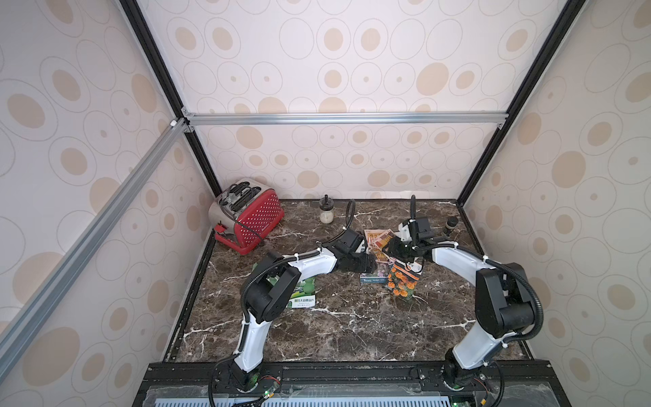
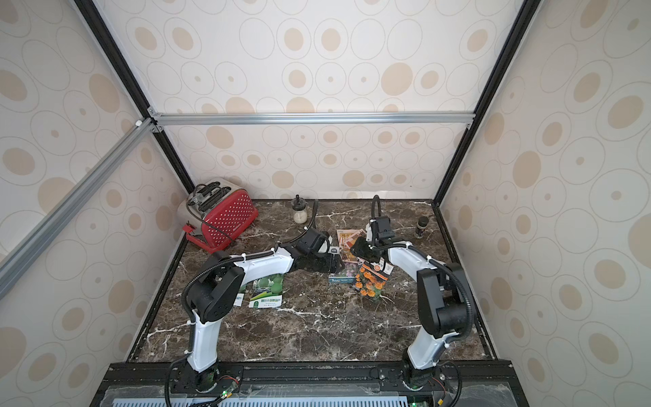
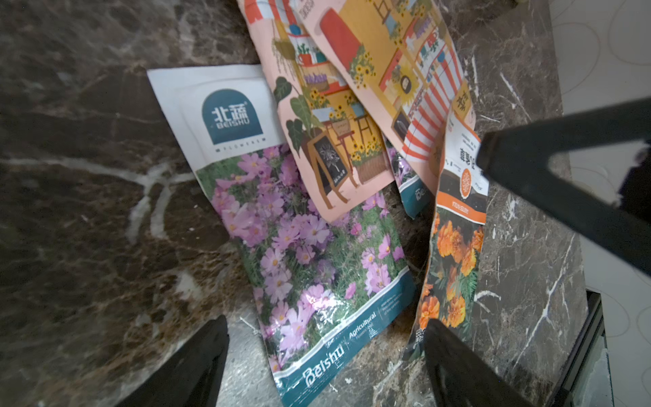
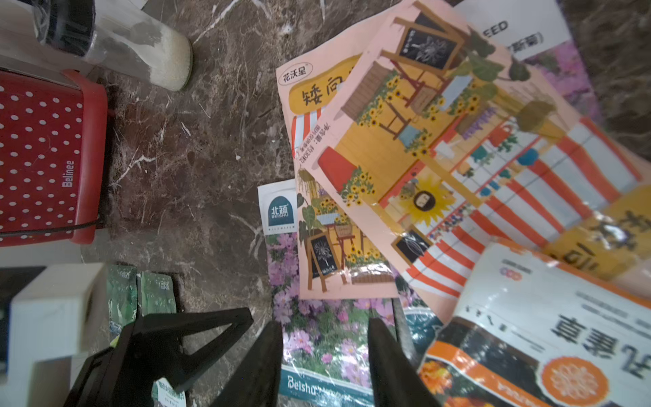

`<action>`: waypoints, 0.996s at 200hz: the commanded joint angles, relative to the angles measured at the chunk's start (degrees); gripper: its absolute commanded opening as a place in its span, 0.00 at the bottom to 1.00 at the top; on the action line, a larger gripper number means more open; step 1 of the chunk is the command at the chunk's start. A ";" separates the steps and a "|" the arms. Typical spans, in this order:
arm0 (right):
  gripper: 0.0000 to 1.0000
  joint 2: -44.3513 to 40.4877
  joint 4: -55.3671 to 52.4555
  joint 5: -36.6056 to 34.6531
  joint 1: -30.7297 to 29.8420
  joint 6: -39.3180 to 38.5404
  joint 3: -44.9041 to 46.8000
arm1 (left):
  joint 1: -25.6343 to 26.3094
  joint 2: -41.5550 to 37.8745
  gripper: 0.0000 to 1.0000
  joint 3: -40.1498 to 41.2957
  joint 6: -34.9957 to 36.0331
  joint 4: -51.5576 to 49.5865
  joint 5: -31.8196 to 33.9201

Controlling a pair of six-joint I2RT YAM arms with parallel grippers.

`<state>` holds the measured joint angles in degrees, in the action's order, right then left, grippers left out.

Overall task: Arrange the seed packets in a row
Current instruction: Pick up the seed packet from the center of the board.

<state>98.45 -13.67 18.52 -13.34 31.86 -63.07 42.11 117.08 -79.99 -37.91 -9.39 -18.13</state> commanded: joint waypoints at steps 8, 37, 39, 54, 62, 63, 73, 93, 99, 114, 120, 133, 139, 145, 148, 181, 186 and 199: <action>0.42 3.40 0.53 0.45 -1.64 0.20 -1.70 | -0.27 1.99 0.87 0.09 1.05 -0.19 -0.02; 0.40 6.22 1.57 0.44 -2.39 0.80 -1.83 | -0.24 3.01 0.86 -0.07 0.83 -0.28 -0.20; 0.40 6.42 1.50 0.39 -2.39 0.79 -1.91 | -0.24 3.06 0.86 -0.12 0.78 -0.28 -0.23; 0.40 7.33 1.64 0.04 -2.39 0.92 -1.64 | -0.22 3.66 0.86 -0.24 0.85 -0.44 -0.34; 0.39 7.70 1.38 -0.30 -2.39 1.02 -1.49 | -0.19 4.05 0.86 -0.38 0.88 -0.51 -0.41; 0.39 7.71 1.37 -0.32 -2.39 1.02 -1.46 | -0.23 4.09 0.86 -0.37 0.85 -0.53 -0.41; 0.39 7.90 1.36 -0.74 -2.39 1.17 -1.11 | -0.22 4.61 0.84 -0.69 0.85 -0.51 -0.74; 0.37 7.71 2.16 -1.12 -2.41 2.09 0.19 | -0.23 5.97 0.77 -1.47 0.74 -0.33 -1.72; 0.37 7.25 3.01 -1.40 -2.39 2.53 0.96 | -0.24 6.49 0.75 -1.64 0.74 -0.28 -1.93; 0.36 6.61 4.50 -1.90 -2.39 3.67 2.25 | -0.18 7.91 0.70 -2.26 0.63 0.06 -2.97; 0.36 6.50 4.89 -1.73 -2.39 3.99 2.58 | -0.12 8.41 0.68 -2.41 0.51 0.24 -3.21; 0.35 6.59 5.69 -0.88 -2.39 4.84 3.02 | 0.04 9.32 0.60 -2.63 0.31 0.57 -3.69; 0.35 6.66 6.25 -0.37 -2.39 5.20 3.27 | 0.08 9.74 0.56 -2.65 0.33 0.81 -3.96; 0.35 6.90 6.56 0.21 -2.34 5.53 3.36 | 0.17 10.01 0.53 -2.68 0.20 1.00 -4.02; 0.35 6.99 6.78 0.44 -2.35 5.71 3.45 | 0.17 10.16 0.52 -2.67 0.12 1.03 -4.02; 0.34 7.28 8.36 1.80 -2.13 6.64 4.45 | 0.17 10.72 0.19 -2.88 0.55 0.66 -3.59; 0.34 7.30 8.55 1.90 -2.05 6.64 4.67 | 0.18 10.72 0.14 -3.02 0.72 0.34 -3.25; 0.33 7.08 8.99 2.04 -1.97 6.73 5.05 | 0.11 10.48 0.04 -3.40 1.17 -0.25 -2.79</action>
<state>105.80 -5.50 19.29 -15.35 37.28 -59.53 42.11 125.05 -83.26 -37.67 -4.69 -21.87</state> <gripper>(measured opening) 0.335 0.107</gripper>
